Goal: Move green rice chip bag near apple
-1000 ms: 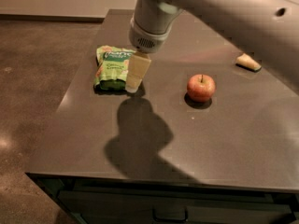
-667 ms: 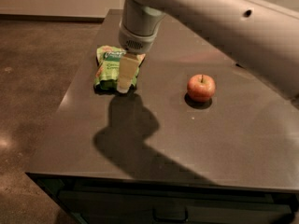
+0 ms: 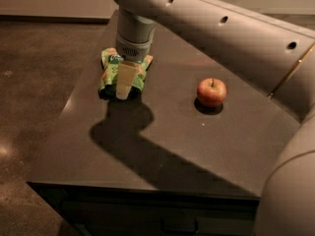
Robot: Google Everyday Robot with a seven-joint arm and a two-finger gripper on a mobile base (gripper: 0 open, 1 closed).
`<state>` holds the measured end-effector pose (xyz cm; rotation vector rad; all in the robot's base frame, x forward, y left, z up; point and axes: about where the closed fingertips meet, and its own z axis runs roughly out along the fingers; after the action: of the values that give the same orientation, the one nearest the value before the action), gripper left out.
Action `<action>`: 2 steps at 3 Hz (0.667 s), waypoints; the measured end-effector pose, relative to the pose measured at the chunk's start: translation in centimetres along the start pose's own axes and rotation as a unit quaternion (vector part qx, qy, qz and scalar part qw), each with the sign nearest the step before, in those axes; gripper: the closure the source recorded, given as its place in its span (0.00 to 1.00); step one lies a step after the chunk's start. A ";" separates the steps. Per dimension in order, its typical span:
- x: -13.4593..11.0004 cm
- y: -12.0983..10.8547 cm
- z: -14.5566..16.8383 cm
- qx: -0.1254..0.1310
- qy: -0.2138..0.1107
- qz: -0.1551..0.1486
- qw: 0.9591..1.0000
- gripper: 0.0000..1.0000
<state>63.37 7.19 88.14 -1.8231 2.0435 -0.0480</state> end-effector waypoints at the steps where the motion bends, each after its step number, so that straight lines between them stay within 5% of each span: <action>1: -0.3 -0.2 1.0 0.000 0.007 -0.004 1.000 0.18; 2: -0.3 -0.4 1.4 0.000 0.012 -0.005 1.000 0.42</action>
Offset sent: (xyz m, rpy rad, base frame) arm 0.0120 0.0049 -0.0110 -0.0344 -0.0009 -0.0021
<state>64.21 7.72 87.09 -1.8403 2.0510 -0.0729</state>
